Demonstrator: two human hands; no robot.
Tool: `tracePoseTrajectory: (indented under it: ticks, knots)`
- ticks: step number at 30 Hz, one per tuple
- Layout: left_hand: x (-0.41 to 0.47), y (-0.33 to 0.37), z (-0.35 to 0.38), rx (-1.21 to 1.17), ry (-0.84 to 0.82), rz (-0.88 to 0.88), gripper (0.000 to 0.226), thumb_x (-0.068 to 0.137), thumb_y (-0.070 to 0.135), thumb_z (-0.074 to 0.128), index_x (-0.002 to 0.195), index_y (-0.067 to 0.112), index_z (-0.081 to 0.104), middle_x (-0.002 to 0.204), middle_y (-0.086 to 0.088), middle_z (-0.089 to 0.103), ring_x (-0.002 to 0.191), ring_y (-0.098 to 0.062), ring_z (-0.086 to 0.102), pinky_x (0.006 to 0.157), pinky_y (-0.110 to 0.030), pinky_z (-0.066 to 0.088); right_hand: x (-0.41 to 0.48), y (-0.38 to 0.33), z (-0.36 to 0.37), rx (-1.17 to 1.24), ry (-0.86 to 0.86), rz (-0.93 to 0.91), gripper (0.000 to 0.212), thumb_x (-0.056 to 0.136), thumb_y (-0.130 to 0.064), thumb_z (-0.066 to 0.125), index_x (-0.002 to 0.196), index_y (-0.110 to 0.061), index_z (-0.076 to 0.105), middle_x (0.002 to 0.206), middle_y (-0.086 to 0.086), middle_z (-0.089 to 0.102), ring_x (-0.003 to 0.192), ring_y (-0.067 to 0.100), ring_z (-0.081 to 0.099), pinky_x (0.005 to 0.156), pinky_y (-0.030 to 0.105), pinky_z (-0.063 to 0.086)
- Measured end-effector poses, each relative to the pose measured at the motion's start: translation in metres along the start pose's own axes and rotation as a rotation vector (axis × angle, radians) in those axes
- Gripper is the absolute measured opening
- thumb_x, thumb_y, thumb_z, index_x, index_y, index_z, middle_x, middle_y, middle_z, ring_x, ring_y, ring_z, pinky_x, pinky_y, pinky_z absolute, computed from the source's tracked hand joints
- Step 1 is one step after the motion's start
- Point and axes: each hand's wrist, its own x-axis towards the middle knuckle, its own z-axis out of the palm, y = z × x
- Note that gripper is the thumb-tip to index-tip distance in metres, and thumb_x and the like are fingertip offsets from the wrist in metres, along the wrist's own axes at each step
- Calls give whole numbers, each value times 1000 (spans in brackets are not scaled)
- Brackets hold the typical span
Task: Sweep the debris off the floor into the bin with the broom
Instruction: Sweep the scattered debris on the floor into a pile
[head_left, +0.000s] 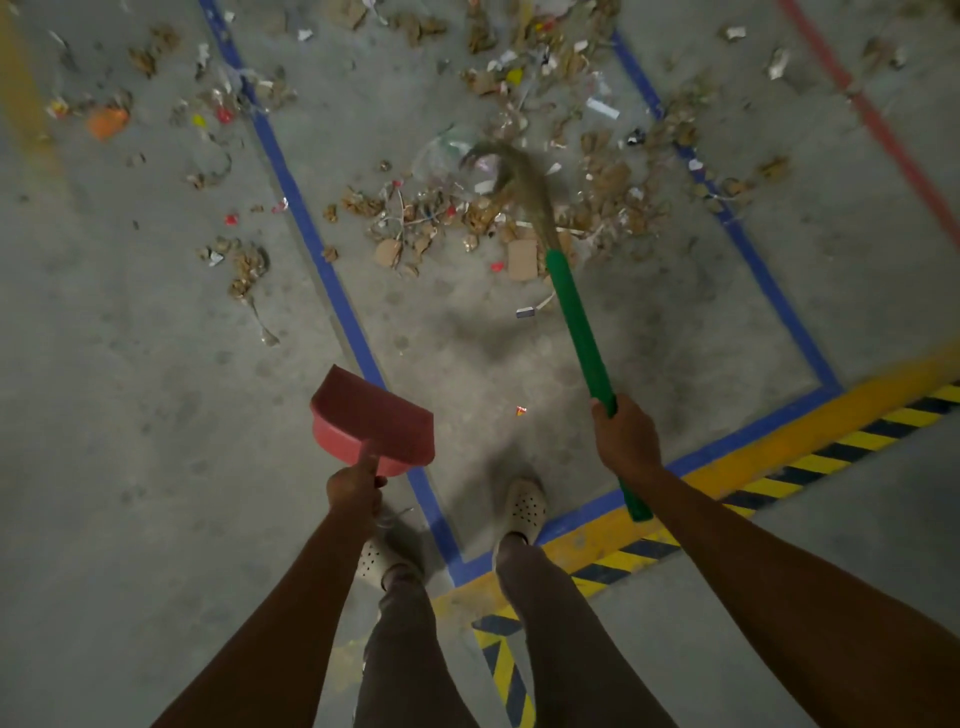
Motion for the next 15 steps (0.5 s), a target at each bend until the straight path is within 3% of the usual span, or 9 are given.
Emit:
tracePoseTrajectory:
  ticks: [9, 15]
  knots:
    - [5, 42, -16, 72, -96, 103, 50, 88, 49, 69, 85, 1, 59, 78, -13, 60, 47, -14, 39, 41, -24, 33, -74, -7, 40, 200, 33, 193, 39, 101, -42, 49, 108, -6, 61, 91, 12, 64, 83, 32, 64, 67, 40, 52]
    - [22, 62, -45, 200, -268, 150, 45, 90, 44, 70, 84, 1, 58, 79, -13, 59, 44, -11, 33, 36, -19, 27, -131, -3, 75, 295, 95, 319, 44, 99, -45, 50, 107, -4, 61, 89, 15, 64, 81, 36, 64, 64, 40, 49]
